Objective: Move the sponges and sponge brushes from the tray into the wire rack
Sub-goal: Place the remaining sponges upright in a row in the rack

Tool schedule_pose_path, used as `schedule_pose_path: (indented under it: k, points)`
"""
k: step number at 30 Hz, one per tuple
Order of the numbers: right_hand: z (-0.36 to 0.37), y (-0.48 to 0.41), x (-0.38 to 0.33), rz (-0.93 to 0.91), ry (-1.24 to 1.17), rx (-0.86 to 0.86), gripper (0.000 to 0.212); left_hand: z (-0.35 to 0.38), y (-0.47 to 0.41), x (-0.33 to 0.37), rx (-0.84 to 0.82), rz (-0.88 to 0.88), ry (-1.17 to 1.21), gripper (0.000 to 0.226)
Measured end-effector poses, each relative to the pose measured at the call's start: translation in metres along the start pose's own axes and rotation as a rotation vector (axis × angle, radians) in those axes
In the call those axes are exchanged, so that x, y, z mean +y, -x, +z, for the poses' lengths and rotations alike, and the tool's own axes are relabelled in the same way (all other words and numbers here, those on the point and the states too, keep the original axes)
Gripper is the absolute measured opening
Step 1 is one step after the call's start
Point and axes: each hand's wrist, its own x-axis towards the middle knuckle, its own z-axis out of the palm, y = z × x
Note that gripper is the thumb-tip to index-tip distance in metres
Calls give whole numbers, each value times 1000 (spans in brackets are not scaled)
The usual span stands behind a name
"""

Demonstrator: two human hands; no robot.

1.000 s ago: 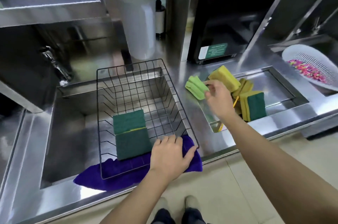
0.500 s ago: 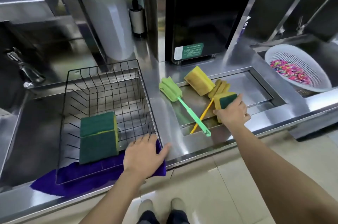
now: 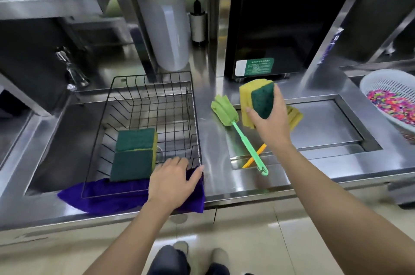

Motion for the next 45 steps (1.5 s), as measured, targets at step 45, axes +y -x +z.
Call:
schedule_pose_path:
  k: [45]
  points:
    - [260,-24,-78,-378,618,-961,67,2,1,-56,103,-66,-48,49]
